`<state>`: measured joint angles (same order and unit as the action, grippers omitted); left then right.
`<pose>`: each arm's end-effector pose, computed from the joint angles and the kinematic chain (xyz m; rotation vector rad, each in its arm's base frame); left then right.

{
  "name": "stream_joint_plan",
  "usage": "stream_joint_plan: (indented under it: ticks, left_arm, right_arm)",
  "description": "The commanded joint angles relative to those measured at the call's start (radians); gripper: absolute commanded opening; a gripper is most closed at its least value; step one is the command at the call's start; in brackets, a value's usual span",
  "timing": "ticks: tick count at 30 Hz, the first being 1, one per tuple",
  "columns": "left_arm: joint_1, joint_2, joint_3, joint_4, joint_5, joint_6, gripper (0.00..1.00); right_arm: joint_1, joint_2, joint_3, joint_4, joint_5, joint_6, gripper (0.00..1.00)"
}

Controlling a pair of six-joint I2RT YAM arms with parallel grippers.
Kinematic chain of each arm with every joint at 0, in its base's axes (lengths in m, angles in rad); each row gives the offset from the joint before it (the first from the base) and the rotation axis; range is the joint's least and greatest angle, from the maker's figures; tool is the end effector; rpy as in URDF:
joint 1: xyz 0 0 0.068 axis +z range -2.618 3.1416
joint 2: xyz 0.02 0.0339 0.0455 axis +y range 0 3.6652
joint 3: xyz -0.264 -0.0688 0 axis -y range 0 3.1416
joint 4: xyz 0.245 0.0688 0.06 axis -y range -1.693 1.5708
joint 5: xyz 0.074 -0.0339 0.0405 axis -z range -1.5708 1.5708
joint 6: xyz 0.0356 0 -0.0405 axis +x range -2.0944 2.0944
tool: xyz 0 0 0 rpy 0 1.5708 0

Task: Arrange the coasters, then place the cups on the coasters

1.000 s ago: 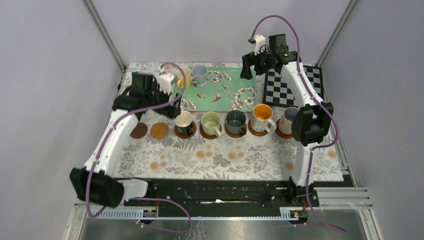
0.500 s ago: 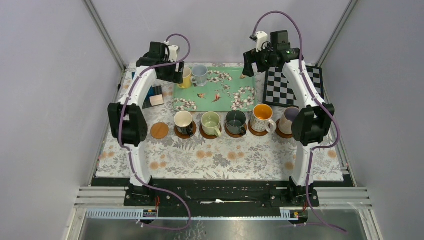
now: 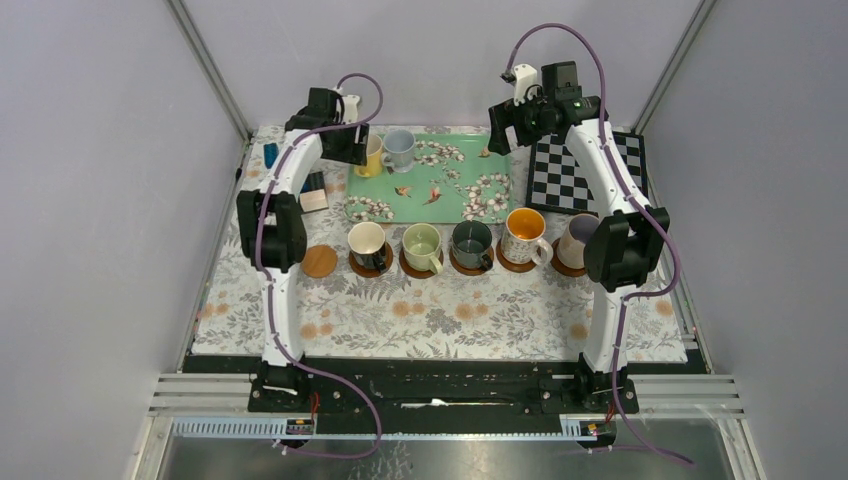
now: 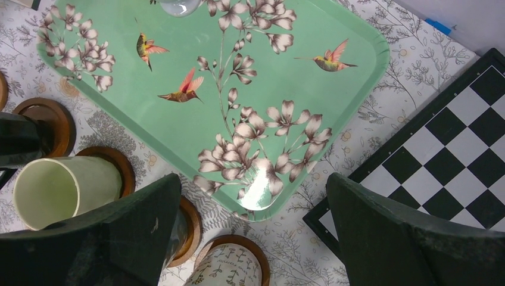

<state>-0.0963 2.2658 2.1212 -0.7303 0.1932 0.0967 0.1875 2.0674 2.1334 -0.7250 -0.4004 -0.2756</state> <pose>0.5070 -0.0558 0.2567 0.3199 2.4166 -0.2359 0.4599 0.1014 0.3563 -0.7136 2.0783 0.3961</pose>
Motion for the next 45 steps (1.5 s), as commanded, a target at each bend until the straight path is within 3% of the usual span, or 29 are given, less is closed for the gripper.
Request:
stream_joint_plan:
  ticks: [1, 15, 30, 37, 45]
  left_arm:
    - [-0.003, 0.041, 0.072, 0.051, 0.025, -0.015, 0.66]
    - [-0.019, 0.144, 0.124, 0.1, 0.012, -0.007, 0.48]
    - [-0.017, 0.011, 0.095, 0.102, 0.038, -0.023, 0.0]
    - [-0.013, -0.147, 0.018, 0.197, 0.054, -0.071, 0.0]
    - [0.057, -0.48, -0.289, 0.331, 0.114, -0.14, 0.0]
  right_arm:
    - [-0.005, 0.003, 0.031, -0.002, 0.028, -0.016, 0.98]
    - [-0.004, 0.023, 0.042, 0.002, 0.037, -0.016, 0.99]
    - [-0.005, 0.017, 0.042, -0.003, 0.016, -0.016, 0.98]
    - [-0.005, 0.026, 0.057, -0.004, -0.017, -0.007, 0.98]
    - [-0.005, 0.056, 0.122, -0.031, -0.047, -0.005, 0.98]
